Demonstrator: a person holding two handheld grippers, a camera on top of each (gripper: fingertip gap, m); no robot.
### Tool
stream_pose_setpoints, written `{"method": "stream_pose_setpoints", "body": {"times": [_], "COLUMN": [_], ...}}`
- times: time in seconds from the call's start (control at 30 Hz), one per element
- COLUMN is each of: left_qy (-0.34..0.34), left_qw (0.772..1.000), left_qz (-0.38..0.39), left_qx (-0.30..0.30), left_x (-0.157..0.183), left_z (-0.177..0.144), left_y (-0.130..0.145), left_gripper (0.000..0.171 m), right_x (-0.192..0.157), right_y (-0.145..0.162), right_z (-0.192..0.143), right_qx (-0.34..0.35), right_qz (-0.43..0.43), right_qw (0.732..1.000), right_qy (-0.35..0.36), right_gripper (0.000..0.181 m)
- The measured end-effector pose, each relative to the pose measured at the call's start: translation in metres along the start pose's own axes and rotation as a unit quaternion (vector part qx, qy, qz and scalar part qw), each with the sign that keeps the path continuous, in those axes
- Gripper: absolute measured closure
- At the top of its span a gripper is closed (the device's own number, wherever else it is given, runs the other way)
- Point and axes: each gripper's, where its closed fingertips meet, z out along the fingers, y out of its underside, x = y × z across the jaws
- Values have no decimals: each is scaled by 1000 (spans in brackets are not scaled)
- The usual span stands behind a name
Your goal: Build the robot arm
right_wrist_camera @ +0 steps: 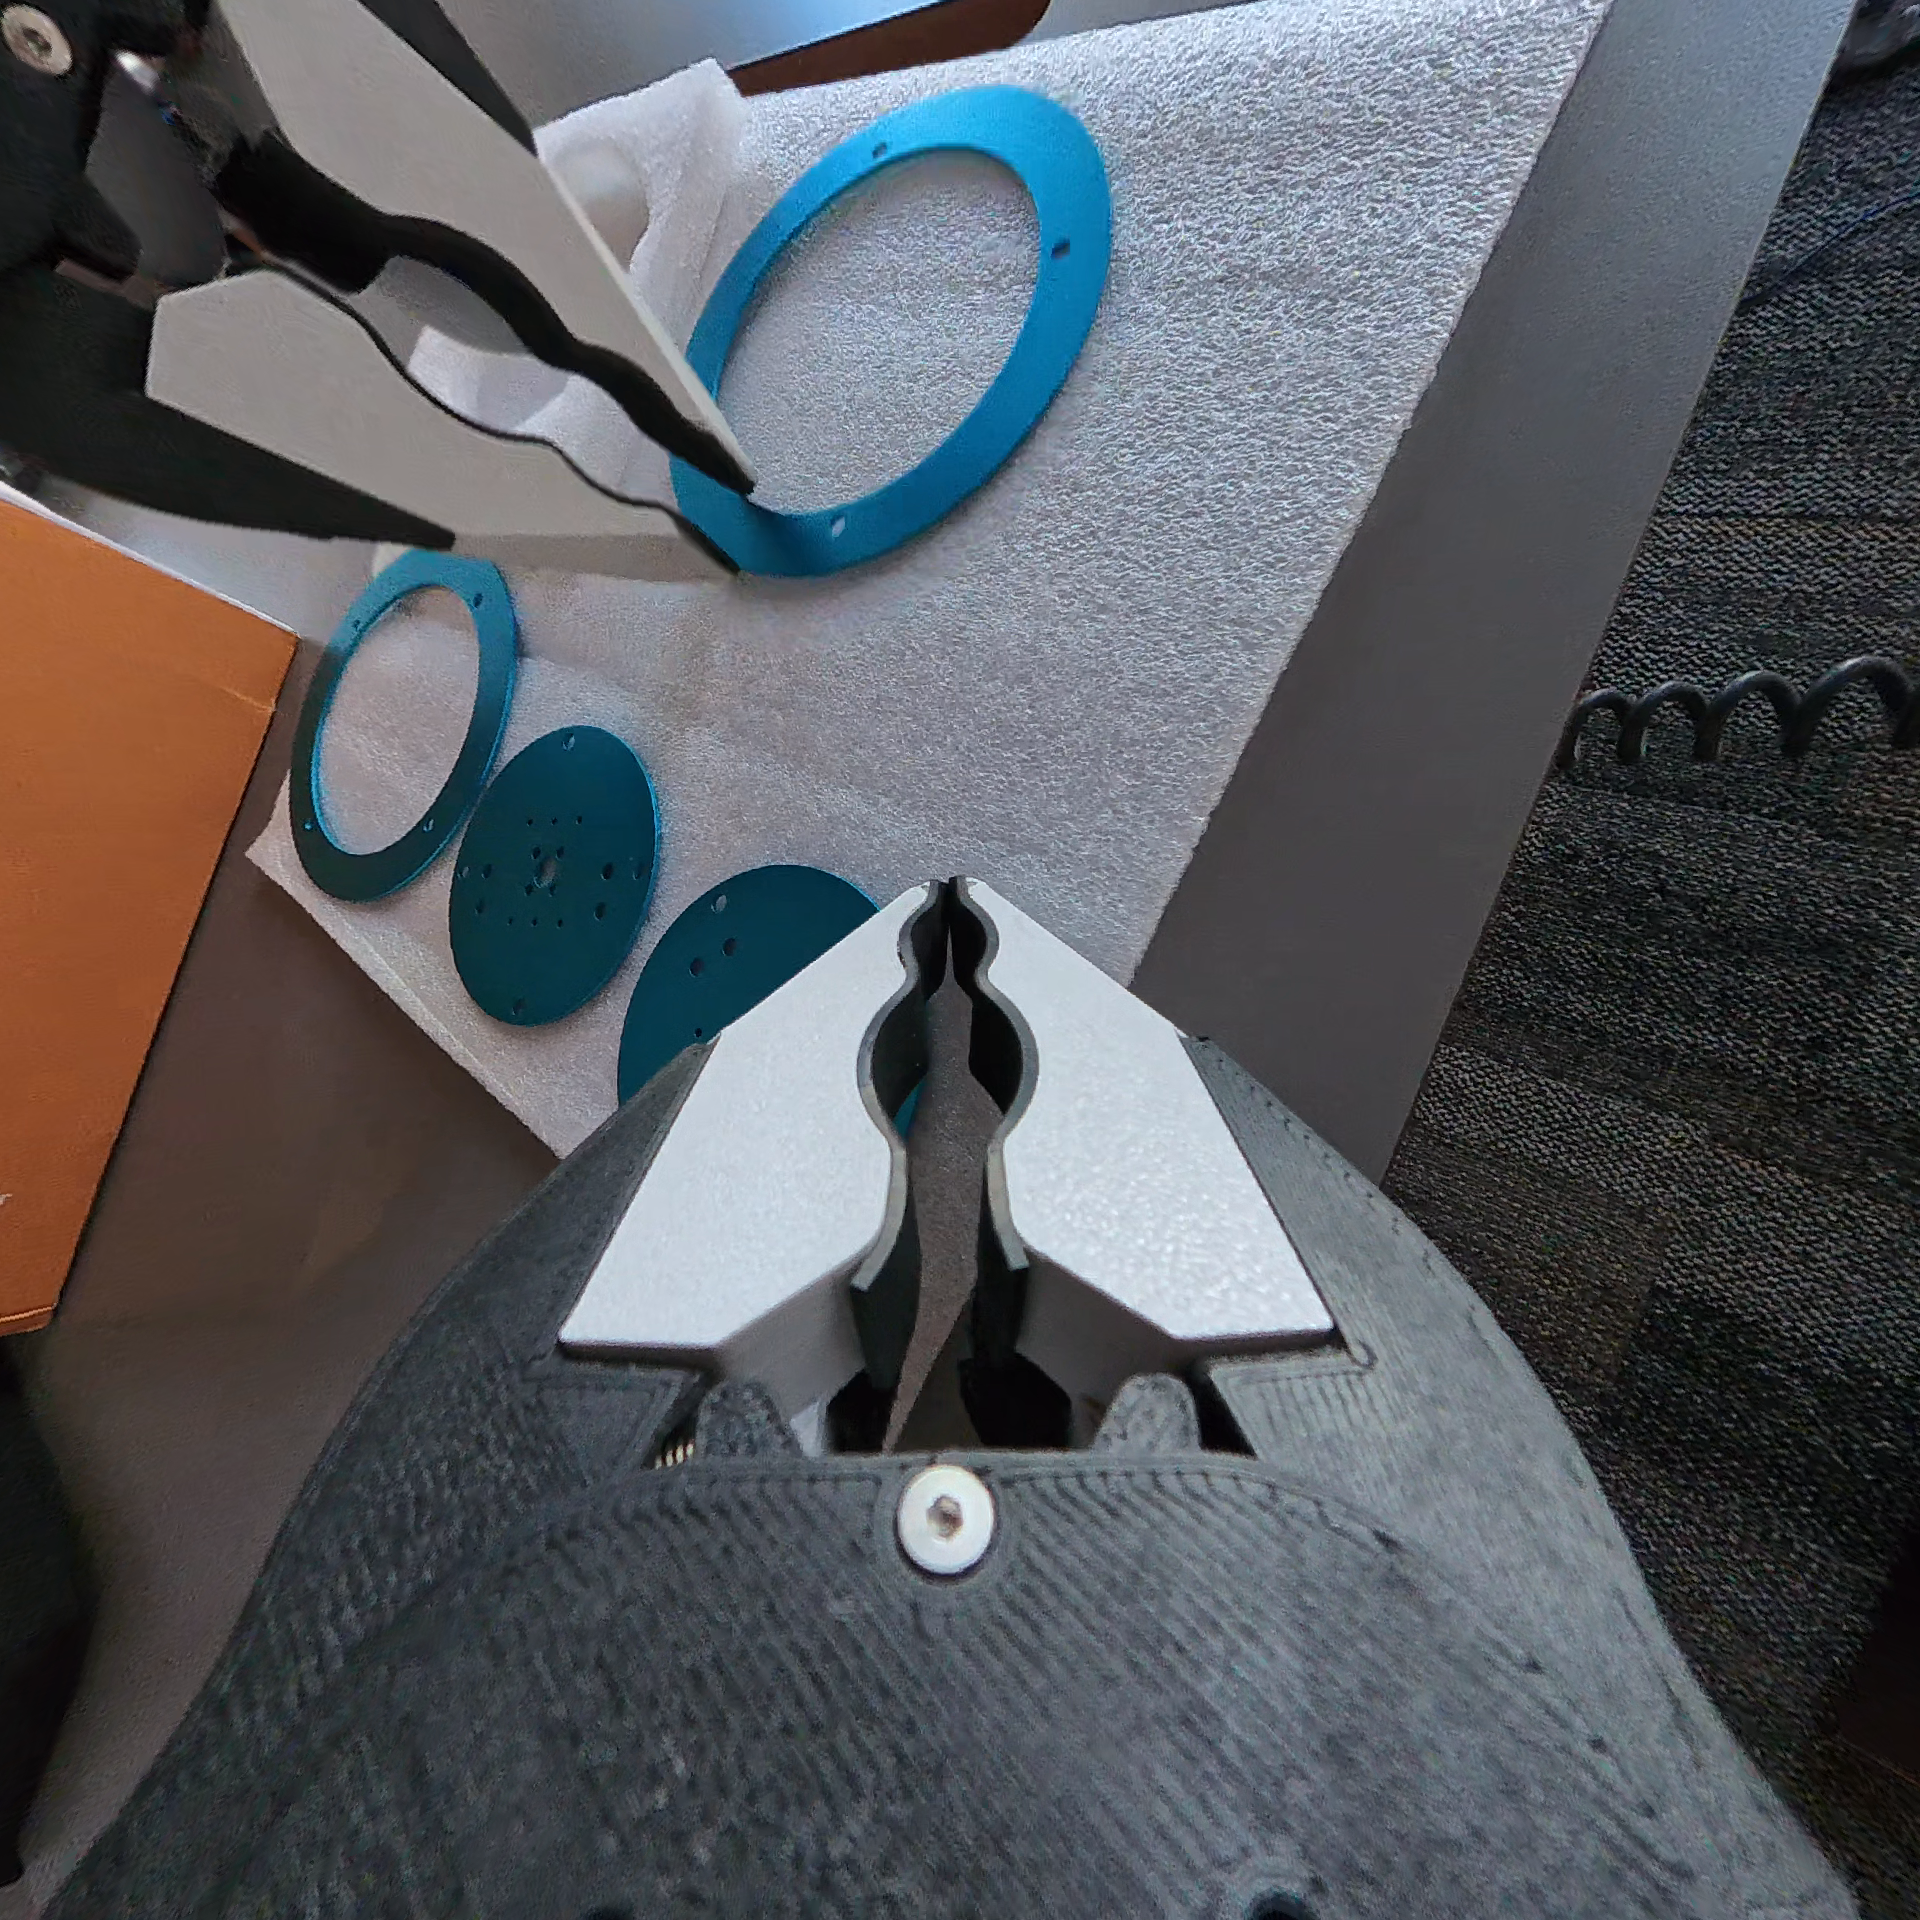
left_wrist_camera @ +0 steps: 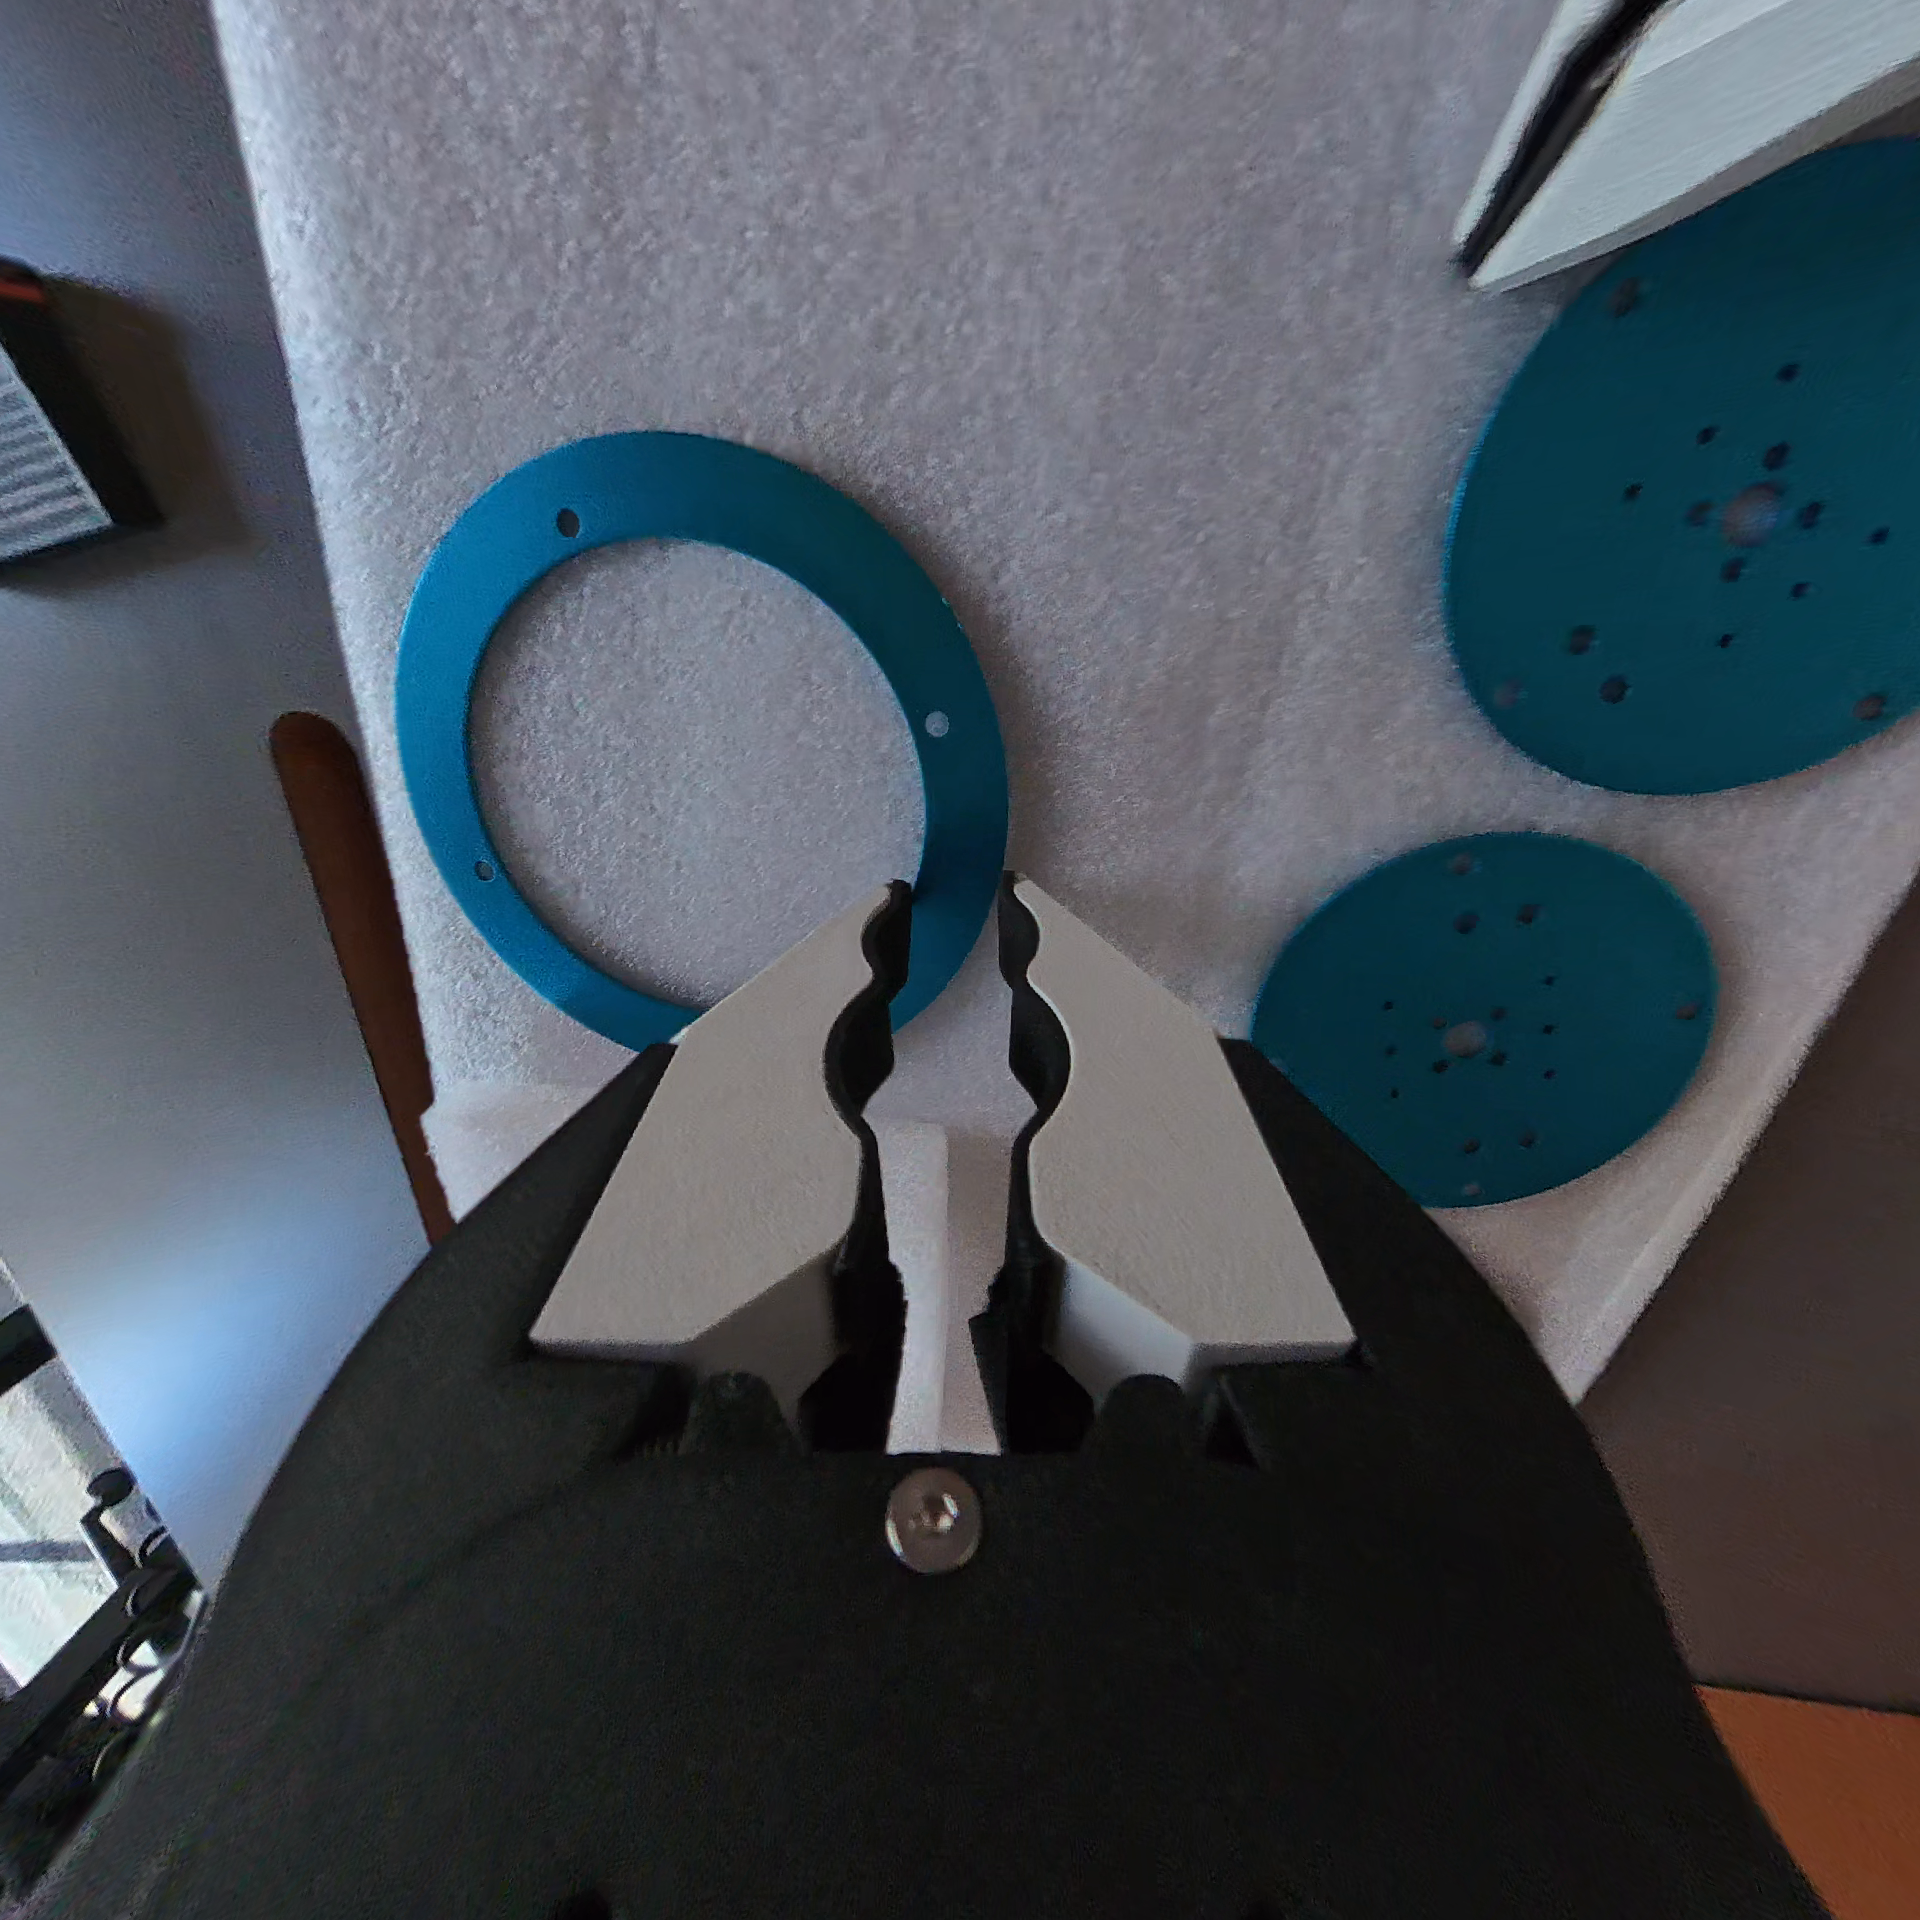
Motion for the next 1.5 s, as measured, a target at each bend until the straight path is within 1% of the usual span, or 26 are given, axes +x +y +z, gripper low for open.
{"method": "stream_pose_setpoints", "body": {"times": [0.03, 0.1, 0.2, 0.27, 0.3, 0.37, 0.4, 0.5, 0.57, 0.67, 0.73, 0.8, 0.87, 0.9, 1.17, 1.5], "left_qy": [-2, -8, 19, 24, 32, 42, 41, 37, 36, 53, 57, 51, 49, 50, 55, 56], "left_qw": [1000, 1000, 1000, 999, 998, 996, 996, 997, 997, 996, 995, 996, 996, 997, 997, 997], "left_qz": [-6, -21, -23, -33, -41, -53, -56, -58, -59, -73, -79, -74, -68, -65, -42, -48], "left_qx": [-5, -9, 7, 25, 37, 51, 49, 25, 19, 19, 14, 5, -2, -4, -27, -17], "left_x": [-4, -11, -8, -9, -9, -12, -14, -16, -17, -17, -17, -17, -16, -14, -2, -2], "left_z": [0, 0, -2, -5, -7, -8, -6, 4, 7, 7, 6, 5, 4, 3, 1, 2], "left_y": [2, 5, 3, -3, -7, -12, -12, -8, -8, -8, -6, -2, 0, 1, 5, 2], "left_gripper": [171, 171, 171, 163, 156, 134, 127, 120, 120, 122, 126, 134, 147, 157, 157, 157], "right_x": [0, 0, 0, 0, 0, 0, 0, 0, 0, 0, -1, -1, -1, -1, -2, -3], "right_y": [0, 0, 0, 0, 0, 0, 0, 1, 1, 1, 1, 1, 1, 2, 2, 1], "right_z": [0, 0, 0, 0, 0, -1, -1, -1, -1, -1, -1, -1, 0, -1, 0, 0], "right_qx": [0, 0, 0, 1, 2, 3, 3, 3, 3, 2, 2, 1, 0, 0, 1, 4], "right_qz": [-1, -1, 1, 3, 4, 5, 6, 7, 7, 10, 13, 14, 15, 15, 19, 27], "right_qw": [1000, 1000, 1000, 1000, 1000, 1000, 1000, 1000, 1000, 1000, 1000, 1000, 1000, 1000, 1000, 999], "right_qy": [0, 0, -2, -4, -5, -7, -7, -9, -10, -13, -16, -18, -19, -19, -22, -28], "right_gripper": [181, 181, 181, 181, 181, 181, 181, 181, 181, 181, 181, 181, 181, 181, 181, 181]}}
